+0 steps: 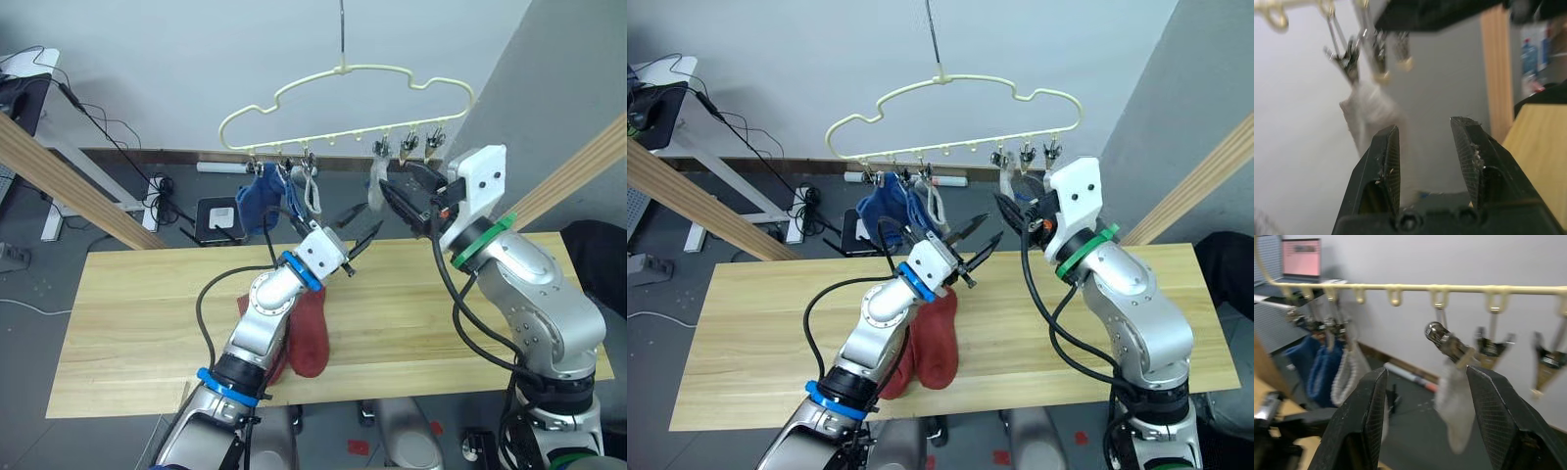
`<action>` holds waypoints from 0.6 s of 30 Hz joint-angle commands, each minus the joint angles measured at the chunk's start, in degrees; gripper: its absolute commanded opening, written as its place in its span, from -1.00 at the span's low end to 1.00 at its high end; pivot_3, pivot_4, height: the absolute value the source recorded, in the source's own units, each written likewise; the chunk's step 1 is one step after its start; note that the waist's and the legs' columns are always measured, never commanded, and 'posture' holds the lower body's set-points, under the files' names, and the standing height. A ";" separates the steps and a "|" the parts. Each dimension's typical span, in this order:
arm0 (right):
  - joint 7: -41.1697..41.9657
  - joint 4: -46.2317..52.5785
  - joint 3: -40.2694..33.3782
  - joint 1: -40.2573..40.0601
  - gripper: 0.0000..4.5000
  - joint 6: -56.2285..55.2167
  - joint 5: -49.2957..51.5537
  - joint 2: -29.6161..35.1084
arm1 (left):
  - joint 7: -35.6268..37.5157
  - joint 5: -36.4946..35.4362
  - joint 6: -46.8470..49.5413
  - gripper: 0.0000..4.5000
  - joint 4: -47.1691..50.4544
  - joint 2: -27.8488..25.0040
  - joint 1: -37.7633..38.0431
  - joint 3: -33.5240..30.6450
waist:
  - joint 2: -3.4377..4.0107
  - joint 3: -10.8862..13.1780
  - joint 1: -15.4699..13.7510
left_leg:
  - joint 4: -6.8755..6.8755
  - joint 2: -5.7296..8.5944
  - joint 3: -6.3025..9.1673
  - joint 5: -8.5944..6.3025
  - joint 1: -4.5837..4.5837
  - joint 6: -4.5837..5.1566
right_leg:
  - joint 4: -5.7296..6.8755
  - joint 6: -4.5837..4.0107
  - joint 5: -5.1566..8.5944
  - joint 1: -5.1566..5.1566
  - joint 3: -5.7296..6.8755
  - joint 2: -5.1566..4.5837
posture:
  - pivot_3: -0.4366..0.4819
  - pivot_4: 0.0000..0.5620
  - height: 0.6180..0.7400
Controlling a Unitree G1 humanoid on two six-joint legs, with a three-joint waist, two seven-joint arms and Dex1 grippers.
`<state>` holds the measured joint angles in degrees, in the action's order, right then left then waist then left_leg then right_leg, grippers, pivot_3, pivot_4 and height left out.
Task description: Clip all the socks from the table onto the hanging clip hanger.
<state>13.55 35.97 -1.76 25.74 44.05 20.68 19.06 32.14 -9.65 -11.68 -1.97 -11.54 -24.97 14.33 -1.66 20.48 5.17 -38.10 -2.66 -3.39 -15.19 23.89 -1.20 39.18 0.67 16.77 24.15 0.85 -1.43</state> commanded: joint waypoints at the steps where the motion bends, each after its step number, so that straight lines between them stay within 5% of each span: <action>1: -1.75 1.51 -1.50 -0.20 0.17 -2.55 -2.18 0.22 | 4.56 -6.78 7.45 -0.18 8.13 -3.67 -0.18 -3.31 | 0.00 0.00 0.04 | 0.00 0.00 0.00 0.00 -0.02 0.00 | 0.02 0.00 0.00 0.00 -0.01 0.00 | -0.49 0.29 1.00; 5: -1.69 -1.35 -1.47 0.01 0.09 -4.47 -3.53 0.31 | 5.49 -8.59 11.82 -0.17 9.86 -6.20 -1.85 -6.02 | 0.00 0.00 -0.11 | -0.04 0.00 0.01 0.01 -0.06 -0.01 | 0.10 0.00 0.00 0.00 -0.01 0.02 | -0.43 0.25 1.00; 10: -1.39 -4.08 -0.46 1.66 -0.54 -5.55 -4.39 -0.34 | 4.95 -7.93 13.66 -0.16 9.68 -6.32 -2.92 -7.59 | 0.00 0.00 -0.24 | -0.07 0.03 0.00 0.01 0.01 -0.01 | -0.01 0.01 0.00 -0.02 -0.03 0.02 | -0.41 0.26 1.00; 18: -1.81 -9.09 0.78 4.80 -0.54 -6.13 -6.27 -0.92 | 5.15 -7.39 15.29 -0.16 11.45 -6.52 -2.29 -7.80 | 0.00 0.00 -0.23 | -0.03 0.02 0.00 0.01 0.02 -0.01 | -0.06 0.01 -0.01 -0.01 -0.03 0.02 | -0.40 0.26 1.00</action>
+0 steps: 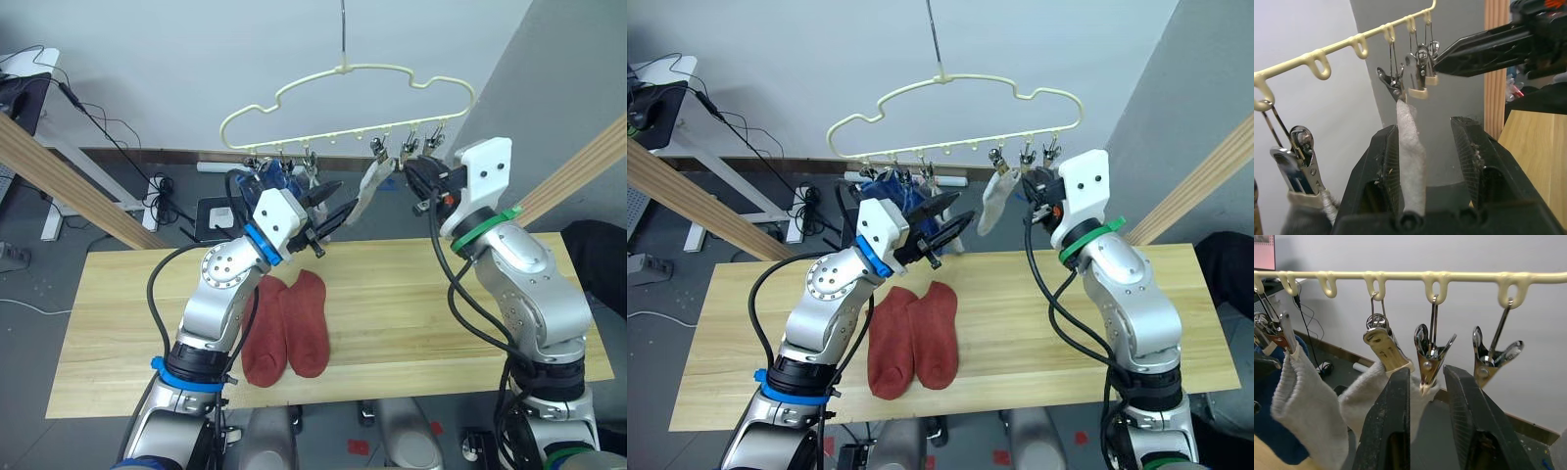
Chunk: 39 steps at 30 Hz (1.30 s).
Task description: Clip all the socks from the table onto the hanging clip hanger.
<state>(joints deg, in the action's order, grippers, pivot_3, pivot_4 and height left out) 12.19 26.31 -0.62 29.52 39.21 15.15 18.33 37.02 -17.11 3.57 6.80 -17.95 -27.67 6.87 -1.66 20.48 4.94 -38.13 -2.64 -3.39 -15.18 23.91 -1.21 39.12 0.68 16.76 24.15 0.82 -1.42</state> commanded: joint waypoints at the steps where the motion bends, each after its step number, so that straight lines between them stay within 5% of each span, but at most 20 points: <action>1: -0.45 0.15 -0.40 1.25 -0.54 -1.12 -0.90 -0.22 | 0.29 0.12 0.08 -0.16 2.72 -0.17 0.46 -0.40 | 0.00 0.00 -0.01 | -0.01 0.00 0.00 0.00 0.00 0.00 | 0.00 0.00 0.00 0.00 0.00 0.00 | -0.39 0.25 1.00; 39: 2.05 -11.08 1.59 8.12 -0.54 -9.20 -4.89 -2.71 | 0.30 2.61 -0.76 -0.16 1.74 -0.09 0.74 -0.36 | 0.00 0.00 0.00 | -0.26 -0.01 0.02 0.00 -0.01 0.00 | 0.37 -0.01 -0.01 0.02 0.00 0.00 | -0.37 0.18 1.00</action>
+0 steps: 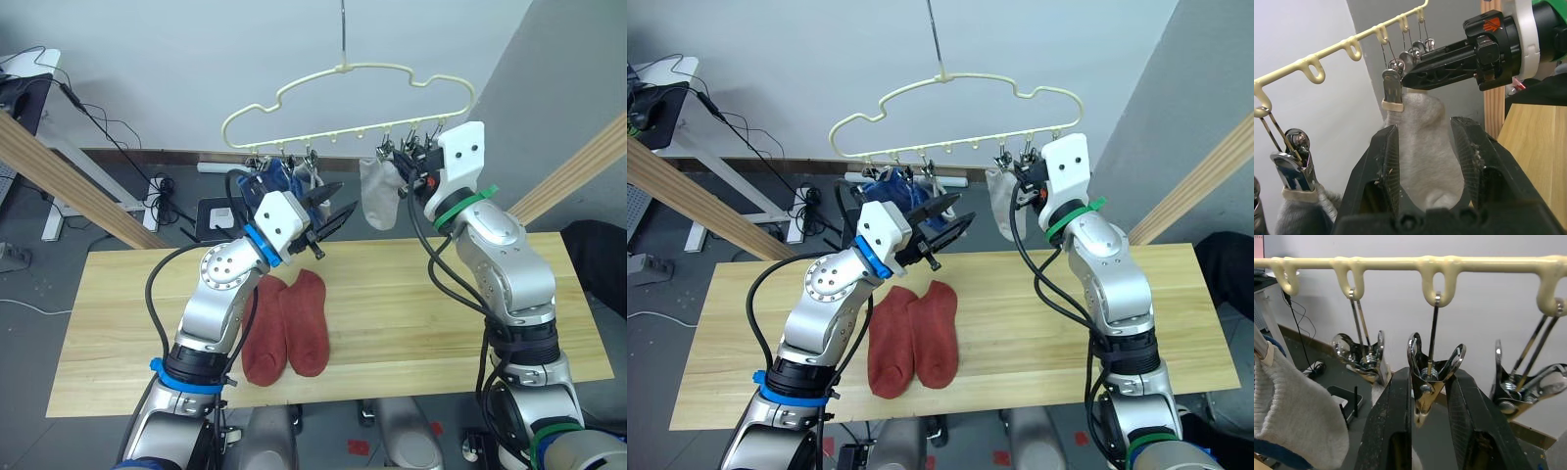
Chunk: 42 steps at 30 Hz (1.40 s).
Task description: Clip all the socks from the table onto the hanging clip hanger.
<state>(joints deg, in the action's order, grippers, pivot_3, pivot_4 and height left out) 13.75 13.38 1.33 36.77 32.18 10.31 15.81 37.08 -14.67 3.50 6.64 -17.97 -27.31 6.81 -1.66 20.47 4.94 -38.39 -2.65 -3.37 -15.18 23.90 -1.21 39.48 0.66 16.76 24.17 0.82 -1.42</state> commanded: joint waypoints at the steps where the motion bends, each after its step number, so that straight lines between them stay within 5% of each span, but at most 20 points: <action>1: 0.49 1.83 -0.47 0.83 -0.54 -2.41 0.01 -0.42 | 0.28 0.20 -0.71 -0.16 1.82 -0.06 0.35 -0.28 | 0.00 0.00 0.00 | -0.05 0.00 0.00 0.00 0.00 0.00 | 0.04 0.00 0.00 0.00 0.00 0.00 | -0.37 0.17 1.00; 6: 0.20 1.79 -0.55 0.67 -0.15 -2.55 -0.38 -0.76 | 0.32 0.26 -0.62 -0.16 1.92 -0.07 0.37 -0.23 | 0.00 0.00 -0.02 | -0.39 0.00 0.01 -0.01 0.01 0.01 | 0.36 0.00 0.00 -0.01 -0.04 -0.01 | -0.37 0.17 1.00; 42: 4.65 -5.96 0.61 5.15 -0.15 -8.66 -0.62 -1.74 | 0.13 1.06 -0.46 -0.16 1.97 -0.67 0.81 -0.39 | 0.00 0.00 -0.05 | -0.45 0.00 0.04 0.01 0.00 0.02 | 0.46 -0.01 -0.01 0.00 -0.03 0.00 | -0.33 0.19 1.00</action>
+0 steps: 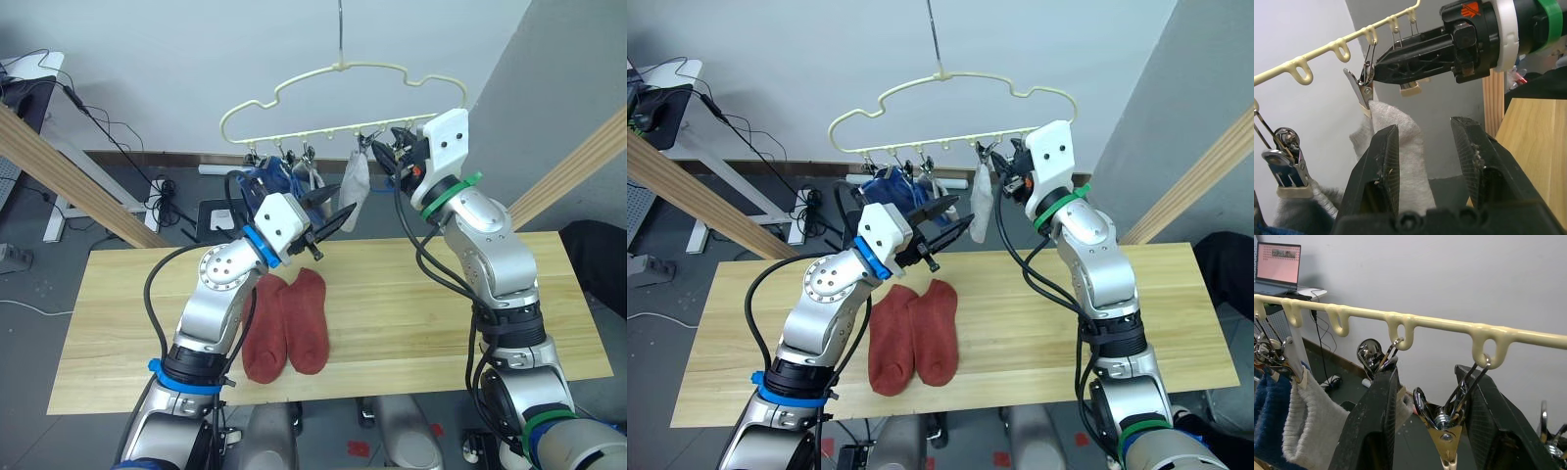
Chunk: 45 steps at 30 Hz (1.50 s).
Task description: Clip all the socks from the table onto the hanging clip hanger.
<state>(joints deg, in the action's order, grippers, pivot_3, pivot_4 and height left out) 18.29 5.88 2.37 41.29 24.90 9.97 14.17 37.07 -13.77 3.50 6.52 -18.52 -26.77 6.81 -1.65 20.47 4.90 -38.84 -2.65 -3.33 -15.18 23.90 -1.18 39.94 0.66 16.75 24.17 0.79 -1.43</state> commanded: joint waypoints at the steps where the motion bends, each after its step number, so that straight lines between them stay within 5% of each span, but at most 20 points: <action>1: 0.10 1.57 -0.46 0.61 -0.15 -1.34 -0.28 -0.09 | 0.13 0.17 -0.47 -0.16 2.08 -0.12 0.28 -0.38 | 0.00 0.00 0.00 | 0.00 0.00 0.00 0.00 0.00 0.00 | 0.00 0.00 0.00 0.00 0.00 0.00 | -0.33 0.19 1.00; 4: -0.10 1.30 -0.57 0.75 -0.31 -1.37 -0.28 -0.25 | 0.18 0.20 -0.59 -0.16 1.84 -0.18 0.25 -0.42 | 0.00 0.00 0.00 | 0.00 0.00 0.00 0.00 0.00 0.00 | 0.00 0.00 0.00 0.00 0.00 0.00 | -0.33 0.19 1.00; 10: -0.34 1.14 -0.85 0.88 -0.95 -1.39 -0.19 -0.40 | -0.27 1.13 -0.63 -0.16 2.14 -0.69 1.25 -0.37 | 0.00 0.00 0.01 | 0.00 0.00 0.00 0.00 0.00 0.00 | 0.00 0.00 0.00 0.00 0.00 0.00 | -0.33 0.19 1.00; 17: -0.27 1.03 -1.27 1.03 -0.95 -1.11 0.15 -0.47 | -3.15 4.85 0.87 -0.16 3.68 -1.68 5.97 -0.19 | 0.00 0.00 0.08 | 0.01 -0.01 -0.01 0.00 0.00 0.00 | 0.00 0.00 0.00 0.01 -0.01 0.00 | -0.33 0.19 1.00; 23: 0.28 1.63 -1.56 0.78 -0.95 -0.38 0.50 0.00 | -8.43 5.51 15.86 0.48 10.06 -1.19 17.44 1.63 | 0.00 0.00 0.11 | 0.05 -0.02 0.00 -0.01 -0.01 0.01 | -0.03 0.00 0.00 0.02 -0.02 0.00 | -0.36 0.22 1.00; 27: 0.62 2.63 -1.75 0.16 -0.95 0.76 0.86 0.35 | -18.70 9.53 22.65 0.99 8.77 3.85 23.17 1.92 | 0.01 0.00 0.01 | 0.04 -0.01 0.04 -0.05 -0.02 0.09 | 0.01 0.00 0.00 0.00 -0.01 -0.01 | -0.36 0.23 1.00; 45: 0.71 4.93 -1.73 -0.90 -0.95 3.41 1.51 -0.20 | -22.13 14.78 26.03 1.00 -3.27 7.31 19.46 5.57 | 0.01 0.00 0.07 | 0.06 0.00 0.02 -0.14 -0.02 0.25 | 0.00 0.03 -0.02 0.01 -0.01 -0.02 | -0.39 0.24 1.00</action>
<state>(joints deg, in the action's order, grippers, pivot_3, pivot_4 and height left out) 18.82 7.74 1.32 40.62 28.42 10.43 14.17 14.68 0.46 28.58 4.76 -11.10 -8.27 11.98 -1.65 20.47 4.97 -38.78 -2.65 -3.31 -15.32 23.88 -0.93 39.95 0.69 16.73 24.18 0.78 -1.44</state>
